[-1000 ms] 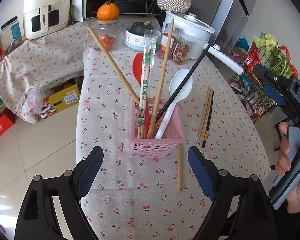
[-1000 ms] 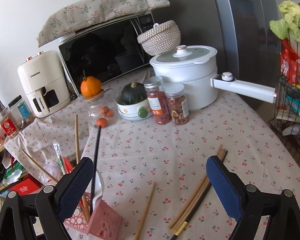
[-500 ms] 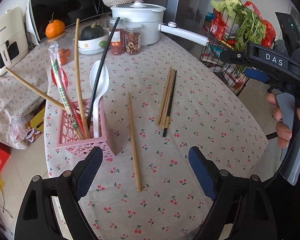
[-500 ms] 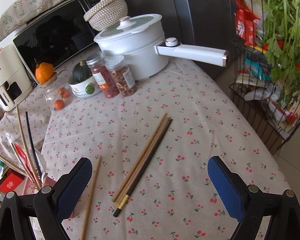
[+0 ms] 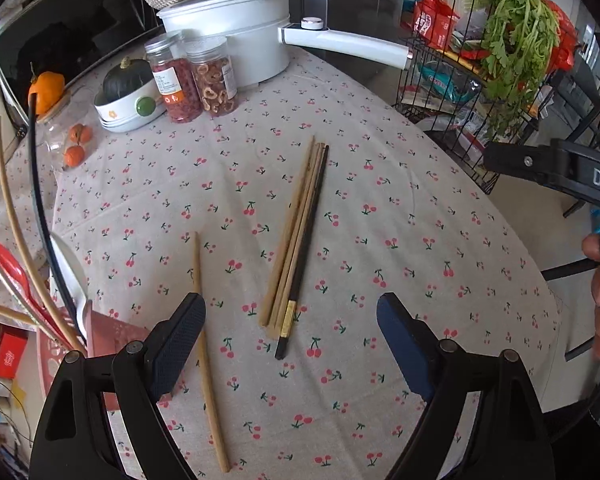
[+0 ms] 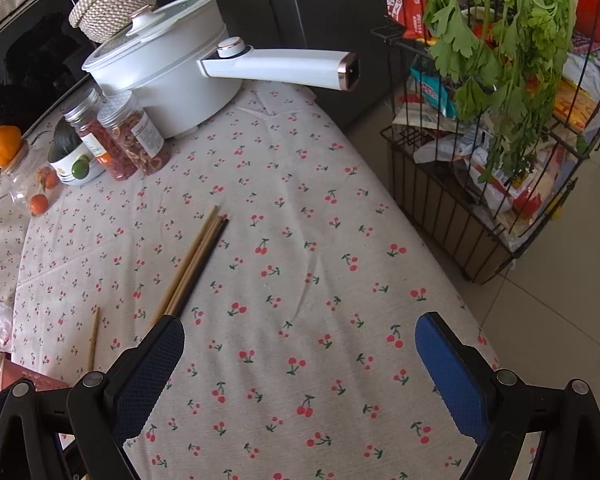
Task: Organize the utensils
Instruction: 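Grasp one wooden chopstick from the bundle with the left gripper and lift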
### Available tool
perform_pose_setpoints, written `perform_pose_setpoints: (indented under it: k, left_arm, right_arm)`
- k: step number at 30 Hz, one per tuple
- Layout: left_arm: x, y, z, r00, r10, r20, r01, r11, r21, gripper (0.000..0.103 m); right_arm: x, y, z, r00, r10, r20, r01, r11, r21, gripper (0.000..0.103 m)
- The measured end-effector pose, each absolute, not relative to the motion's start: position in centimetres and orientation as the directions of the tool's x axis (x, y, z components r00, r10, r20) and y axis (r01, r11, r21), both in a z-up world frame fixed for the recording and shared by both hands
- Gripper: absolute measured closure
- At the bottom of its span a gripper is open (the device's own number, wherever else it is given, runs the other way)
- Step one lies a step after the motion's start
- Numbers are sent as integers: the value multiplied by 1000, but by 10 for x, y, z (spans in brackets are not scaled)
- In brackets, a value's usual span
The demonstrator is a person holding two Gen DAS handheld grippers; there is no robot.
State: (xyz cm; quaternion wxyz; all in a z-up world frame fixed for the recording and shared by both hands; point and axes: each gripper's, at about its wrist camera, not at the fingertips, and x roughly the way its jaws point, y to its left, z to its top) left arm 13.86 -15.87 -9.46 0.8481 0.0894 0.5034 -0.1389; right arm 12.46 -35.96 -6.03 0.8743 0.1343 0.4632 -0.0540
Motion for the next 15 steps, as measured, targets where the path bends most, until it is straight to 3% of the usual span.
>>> perform_pose_setpoints:
  k: [10, 15]
  left_arm:
    - [231, -192, -133, 497, -57, -866, 291, 951, 105, 14]
    - [274, -186, -152, 402, -159, -902, 238, 969, -65, 14]
  right_arm:
    - [146, -384, -66, 542, -40, -839, 252, 961, 117, 6]
    - [152, -396, -73, 525, -30, -851, 275, 952, 136, 6]
